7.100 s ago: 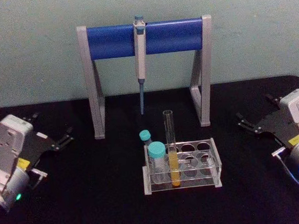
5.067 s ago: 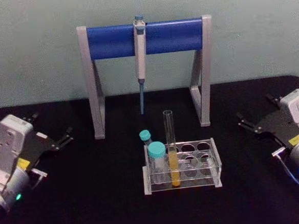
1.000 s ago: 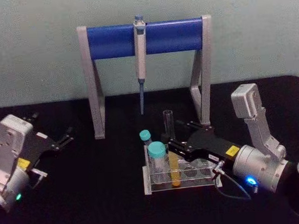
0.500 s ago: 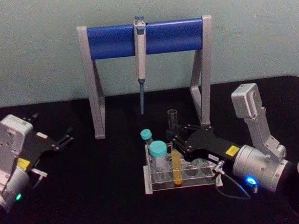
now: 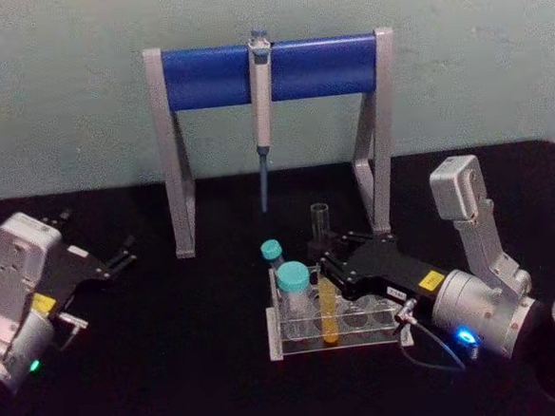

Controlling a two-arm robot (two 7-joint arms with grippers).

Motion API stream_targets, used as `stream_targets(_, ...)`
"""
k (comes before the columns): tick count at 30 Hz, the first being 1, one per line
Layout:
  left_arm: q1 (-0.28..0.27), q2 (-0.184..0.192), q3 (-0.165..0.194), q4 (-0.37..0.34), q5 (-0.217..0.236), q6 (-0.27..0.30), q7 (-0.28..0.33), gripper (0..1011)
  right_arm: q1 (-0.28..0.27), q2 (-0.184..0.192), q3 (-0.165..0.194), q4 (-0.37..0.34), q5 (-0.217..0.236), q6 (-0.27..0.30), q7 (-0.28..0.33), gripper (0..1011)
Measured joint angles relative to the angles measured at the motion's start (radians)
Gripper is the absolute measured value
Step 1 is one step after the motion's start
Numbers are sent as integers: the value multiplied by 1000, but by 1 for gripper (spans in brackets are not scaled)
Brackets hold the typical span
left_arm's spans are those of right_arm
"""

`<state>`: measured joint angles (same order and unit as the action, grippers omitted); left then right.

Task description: Pick up the test tube from the test tube rack, shake it, then place it back into the test tube rack.

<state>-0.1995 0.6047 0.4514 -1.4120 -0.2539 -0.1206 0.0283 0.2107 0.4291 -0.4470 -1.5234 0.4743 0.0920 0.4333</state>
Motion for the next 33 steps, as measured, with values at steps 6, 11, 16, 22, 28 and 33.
stream_targets(6, 0, 0, 0, 0, 0, 0, 0, 1001, -11, 0, 1, -6, -4, -24, 13, 234)
stream_targets(11, 0, 0, 0, 0, 0, 0, 0, 1001, -25, 1, 3, -16, -4, -43, 22, 234)
stream_targets(16, 0, 0, 0, 0, 0, 0, 0, 1001, -38, 2, 8, -22, -2, -54, 24, 234)
stream_targets(22, 0, 0, 0, 0, 0, 0, 0, 1001, -52, 4, 15, -36, 1, -65, 24, 235)
stream_targets(28, 0, 0, 0, 0, 0, 0, 0, 1001, -62, 8, 22, -57, 0, -72, 21, 234)
stream_targets(33, 0, 0, 0, 0, 0, 0, 0, 1001, -69, 17, 32, -92, -1, -77, 16, 234)
